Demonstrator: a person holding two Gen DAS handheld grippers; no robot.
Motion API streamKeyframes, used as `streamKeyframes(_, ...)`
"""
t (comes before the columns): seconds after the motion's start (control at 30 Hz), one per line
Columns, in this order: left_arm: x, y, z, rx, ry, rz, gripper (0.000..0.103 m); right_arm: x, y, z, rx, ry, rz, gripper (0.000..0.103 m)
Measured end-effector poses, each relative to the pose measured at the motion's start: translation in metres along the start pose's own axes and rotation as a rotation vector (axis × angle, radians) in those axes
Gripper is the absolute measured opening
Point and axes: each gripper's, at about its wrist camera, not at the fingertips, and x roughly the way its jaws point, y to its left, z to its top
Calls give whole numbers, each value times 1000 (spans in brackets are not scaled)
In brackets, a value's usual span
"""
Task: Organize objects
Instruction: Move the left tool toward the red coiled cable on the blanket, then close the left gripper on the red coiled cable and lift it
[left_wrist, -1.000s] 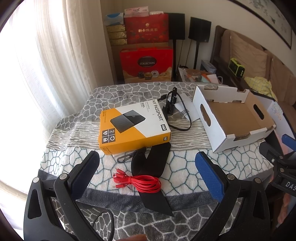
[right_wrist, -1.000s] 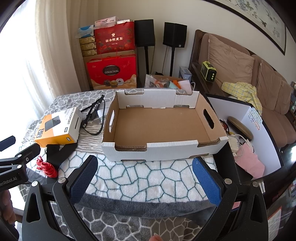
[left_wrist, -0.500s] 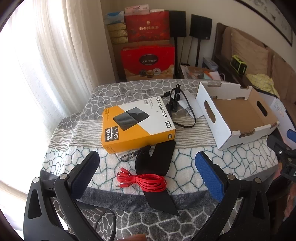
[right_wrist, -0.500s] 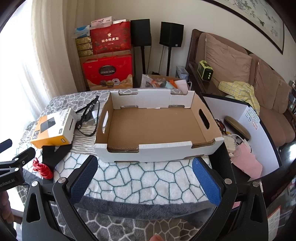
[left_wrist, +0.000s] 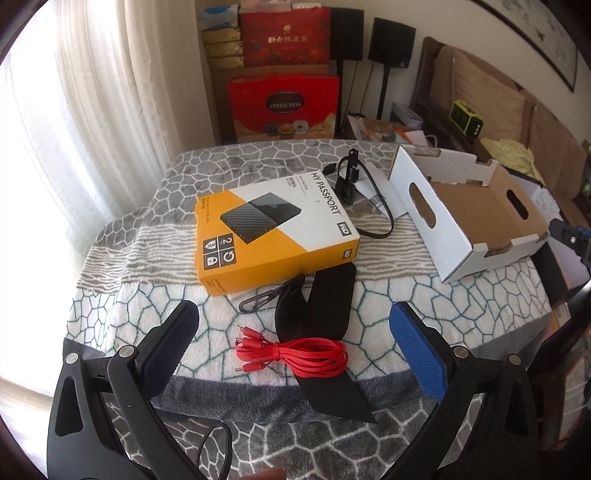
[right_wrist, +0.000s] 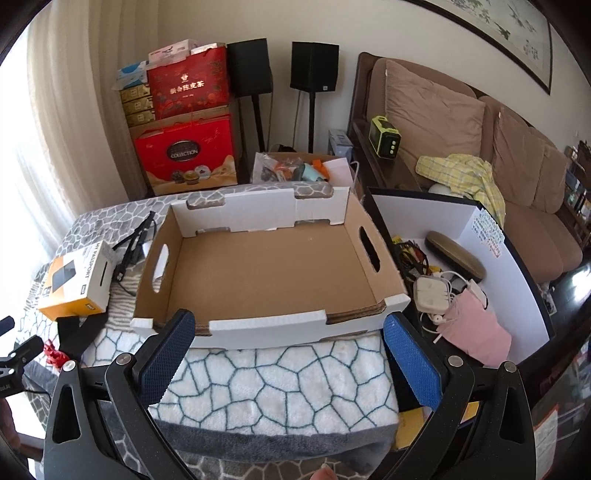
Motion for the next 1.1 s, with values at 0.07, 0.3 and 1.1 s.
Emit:
streamKeyframes(0.07, 4, 12, -3, -29, 15, -25, 103, 6, -13, 6, 24, 6, -5, 103)
streamKeyframes(0.3, 23, 31, -15, -64, 70, -71, 101, 24, -46, 21, 70, 12, -38, 101)
streamKeyframes(1.1, 40, 22, -19, -43, 91, -107, 59, 115, -94, 34, 89, 229, -127, 50)
